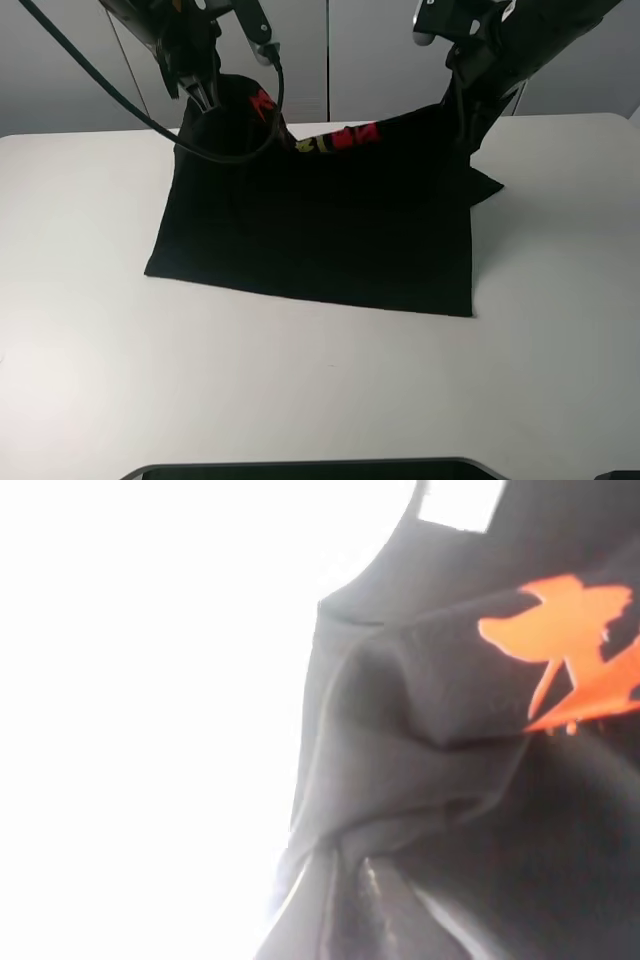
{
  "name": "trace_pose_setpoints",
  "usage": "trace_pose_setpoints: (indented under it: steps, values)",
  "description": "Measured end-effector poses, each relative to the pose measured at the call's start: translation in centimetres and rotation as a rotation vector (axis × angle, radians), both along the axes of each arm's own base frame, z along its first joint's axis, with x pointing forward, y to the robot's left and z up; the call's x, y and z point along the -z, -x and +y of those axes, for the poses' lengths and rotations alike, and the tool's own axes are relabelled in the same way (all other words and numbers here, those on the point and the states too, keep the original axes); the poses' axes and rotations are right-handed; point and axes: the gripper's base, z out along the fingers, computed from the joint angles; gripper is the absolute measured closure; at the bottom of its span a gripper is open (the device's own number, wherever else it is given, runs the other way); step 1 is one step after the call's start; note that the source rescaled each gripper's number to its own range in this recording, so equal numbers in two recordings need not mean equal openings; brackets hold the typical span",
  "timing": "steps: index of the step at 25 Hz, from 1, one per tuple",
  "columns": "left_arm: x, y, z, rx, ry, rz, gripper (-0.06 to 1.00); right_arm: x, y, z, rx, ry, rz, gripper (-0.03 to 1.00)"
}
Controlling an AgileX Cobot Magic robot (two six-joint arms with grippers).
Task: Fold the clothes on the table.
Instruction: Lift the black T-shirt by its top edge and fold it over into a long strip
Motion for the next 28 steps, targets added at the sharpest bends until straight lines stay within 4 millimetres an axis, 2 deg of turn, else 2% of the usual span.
trace_pose_setpoints:
  steps: [5,8,21,28]
  values:
    - [-4.6,1.7,1.4,-0.023,-0.018,-0.064,0.94,-3.7,0.9,-0.9,0.024,0.006,-0.149,0.95]
    - [-6.1,2.6,2.3,-0.047,-0.054,-0.067,0.94,-5.2,1.3,-1.4,0.055,0.012,-0.216,0.95]
    - [-9.3,4.3,4.2,-0.112,-0.129,-0.137,0.94,-8.4,2.5,-2.0,0.085,-0.019,-0.336,0.95]
    - [-10.3,3.9,4.3,-0.108,-0.131,-0.238,0.94,-11.0,1.2,-1.6,0.087,-0.051,-0.415,0.95]
